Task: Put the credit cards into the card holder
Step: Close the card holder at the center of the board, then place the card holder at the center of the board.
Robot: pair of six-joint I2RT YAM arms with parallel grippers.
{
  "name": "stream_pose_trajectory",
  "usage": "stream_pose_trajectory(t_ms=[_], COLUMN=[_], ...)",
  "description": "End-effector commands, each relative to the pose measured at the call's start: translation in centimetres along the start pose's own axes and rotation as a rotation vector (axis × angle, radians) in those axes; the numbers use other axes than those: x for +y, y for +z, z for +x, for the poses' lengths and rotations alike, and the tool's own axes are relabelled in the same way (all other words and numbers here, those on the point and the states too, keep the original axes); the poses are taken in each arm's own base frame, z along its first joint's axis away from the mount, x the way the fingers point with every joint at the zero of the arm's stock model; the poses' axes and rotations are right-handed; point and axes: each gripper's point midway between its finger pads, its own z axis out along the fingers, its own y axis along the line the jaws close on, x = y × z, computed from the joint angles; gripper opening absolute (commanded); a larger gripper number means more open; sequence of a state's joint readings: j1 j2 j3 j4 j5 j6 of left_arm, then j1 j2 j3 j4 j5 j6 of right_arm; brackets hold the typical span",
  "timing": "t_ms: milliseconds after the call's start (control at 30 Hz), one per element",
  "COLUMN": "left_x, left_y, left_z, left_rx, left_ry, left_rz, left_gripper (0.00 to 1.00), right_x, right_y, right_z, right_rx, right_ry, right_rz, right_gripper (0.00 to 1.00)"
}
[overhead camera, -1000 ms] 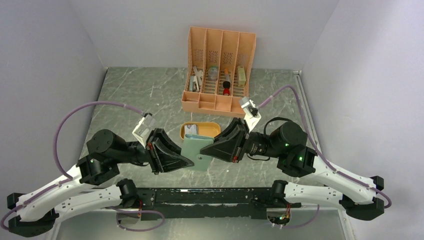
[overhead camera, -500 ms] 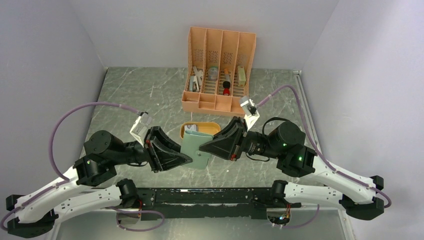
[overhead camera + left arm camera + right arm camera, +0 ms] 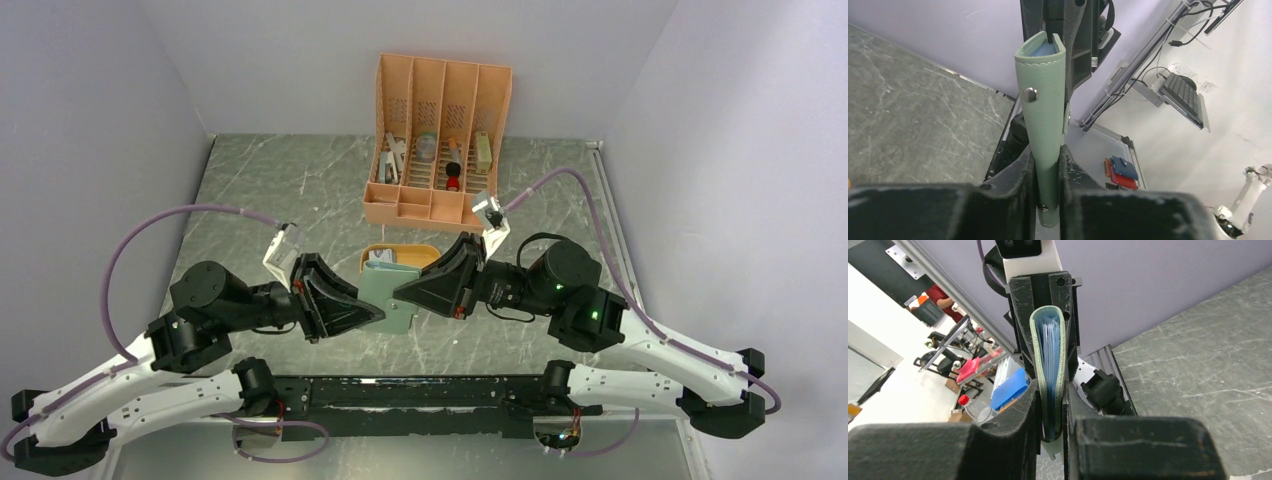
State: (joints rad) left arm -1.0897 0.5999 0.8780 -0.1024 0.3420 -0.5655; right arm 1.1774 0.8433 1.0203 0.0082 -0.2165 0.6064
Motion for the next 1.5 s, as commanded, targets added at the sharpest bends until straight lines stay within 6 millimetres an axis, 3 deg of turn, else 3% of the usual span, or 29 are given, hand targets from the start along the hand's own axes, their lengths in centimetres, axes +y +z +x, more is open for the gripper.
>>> stream_pose_trajectory(t_ms=[0, 100, 133, 200, 300, 333, 533, 733, 900, 1000, 1200, 1300, 1467], left_x=[-0.3, 0.1, 0.5, 1.8, 4.7, 5.7, 12.9, 19.3, 21.8, 23.9, 29.6, 31.8, 33.1], left_y=[0.1, 0.0, -0.1, -0.6, -2.1, -2.8, -7.8, -11.8, -11.1, -11.1, -14.4, -15.5, -15.5], left_z=[-0.8, -0.6, -0.6, -0.7, -0.6, -0.6, 1.5, 6.9, 8.0, 8.6, 10.9, 11.8, 11.9], left_rx=[-0.027, -0.023, -0.024, -0.034, -0.05, -0.051, 0.015, 0.264, 0.319, 0.361, 0.376, 0.298, 0.08], left_ry=[0.019, 0.018, 0.019, 0.023, 0.014, 0.007, -0.038, 0.031, 0.083, 0.018, -0.164, -0.324, -0.467], left_rz=[0.01, -0.012, -0.034, -0.114, -0.296, -0.358, -0.848, -1.259, -1.298, -1.301, -1.365, -1.341, -1.257], left_gripper=[0.07, 0.05, 0.05, 0.05, 0.05, 0.05, 0.05, 0.05, 0.05, 0.05, 0.05, 0.05, 0.05], right_x=[0.6, 0.7, 0.6, 0.2, -0.9, -1.4, -5.1, -10.2, -12.4, -13.1, -14.1, -14.6, -15.7], right_y=[-0.1, -0.4, -0.6, -1.3, -3.0, -3.8, -8.1, -10.5, -9.5, -8.4, -7.4, -7.6, -8.5], right_z=[-1.4, -1.4, -1.4, -1.4, -1.7, -1.8, -1.4, 1.2, 4.5, 6.2, 8.9, 10.0, 11.3], right_rx=[-0.034, -0.037, -0.034, -0.027, -0.022, -0.022, -0.004, 0.013, 0.075, 0.111, 0.156, 0.174, 0.191], right_ry=[-0.001, -0.007, -0.008, -0.024, -0.055, -0.067, -0.136, -0.18, -0.16, -0.14, -0.093, -0.068, -0.047], right_rz=[-0.003, -0.006, 0.002, 0.038, 0.13, 0.17, 0.405, 0.609, 0.632, 0.622, 0.601, 0.616, 0.661], right_gripper=[0.02, 0.05, 0.16, 0.49, 0.71, 0.74, 0.75, 0.73, 0.73, 0.73, 0.72, 0.72, 0.71])
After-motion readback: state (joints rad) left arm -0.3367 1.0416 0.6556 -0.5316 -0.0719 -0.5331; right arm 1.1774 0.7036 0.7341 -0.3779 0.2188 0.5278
